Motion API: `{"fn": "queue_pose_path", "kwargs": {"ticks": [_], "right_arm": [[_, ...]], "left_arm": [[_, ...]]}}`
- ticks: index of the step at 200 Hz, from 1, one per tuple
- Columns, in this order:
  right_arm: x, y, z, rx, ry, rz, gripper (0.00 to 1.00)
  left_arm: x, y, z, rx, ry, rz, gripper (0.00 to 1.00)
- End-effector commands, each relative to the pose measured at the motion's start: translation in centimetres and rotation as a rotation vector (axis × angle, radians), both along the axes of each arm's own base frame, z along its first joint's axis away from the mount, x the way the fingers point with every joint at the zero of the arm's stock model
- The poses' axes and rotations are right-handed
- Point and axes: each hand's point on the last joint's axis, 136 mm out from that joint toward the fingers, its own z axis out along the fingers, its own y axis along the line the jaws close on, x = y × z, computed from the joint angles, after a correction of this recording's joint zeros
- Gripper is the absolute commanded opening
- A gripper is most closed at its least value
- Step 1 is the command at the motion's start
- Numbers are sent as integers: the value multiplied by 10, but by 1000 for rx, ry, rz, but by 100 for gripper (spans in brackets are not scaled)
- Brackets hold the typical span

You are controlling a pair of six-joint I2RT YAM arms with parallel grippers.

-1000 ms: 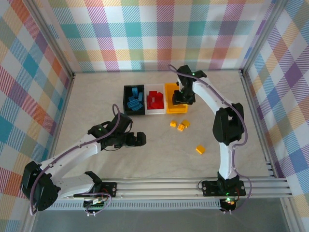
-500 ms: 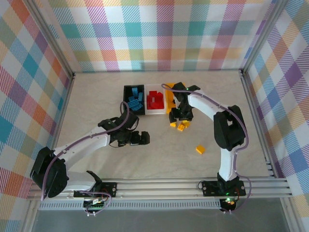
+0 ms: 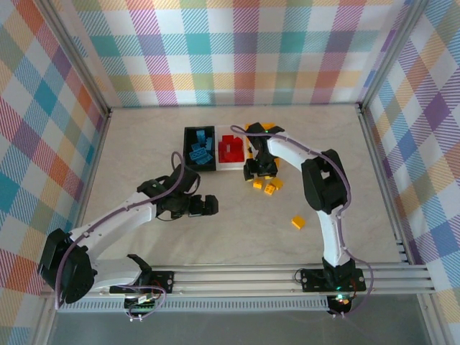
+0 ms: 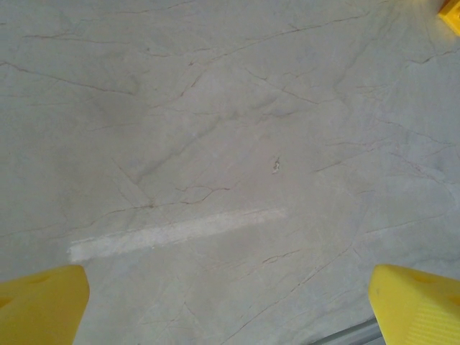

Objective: Sort the legos into containers by color

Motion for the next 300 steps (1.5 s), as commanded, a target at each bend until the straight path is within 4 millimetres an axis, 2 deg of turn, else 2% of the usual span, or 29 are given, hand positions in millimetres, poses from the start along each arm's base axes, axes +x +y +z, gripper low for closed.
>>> {"fn": "queue_pose_path", "kwargs": {"ticks": [1, 67, 146, 189, 217, 263, 300], "right_arm": [[2, -2, -3, -26, 12, -18, 62], [-5, -5, -21, -61, 41, -17, 59], [-31, -11, -18, -159, 41, -3, 58], [-34, -14, -17, -177, 33, -17, 53], [-32, -12, -18, -180, 27, -18, 46], [-27, -13, -7, -192, -11, -17, 42], [-25, -13, 16, -173, -53, -23, 40]], "left_arm": [[-8, 8, -5, 8, 30, 1, 100], [-14, 18, -6, 8, 37, 7, 100], [-13, 18, -9, -16, 34, 6, 100], [-16, 22, -8, -9, 32, -5, 100], [-18, 25, -9, -1, 38, -3, 100], [-19, 31, -6, -7, 18, 14, 100], [-17, 30, -7, -17, 13, 18, 100]]}}
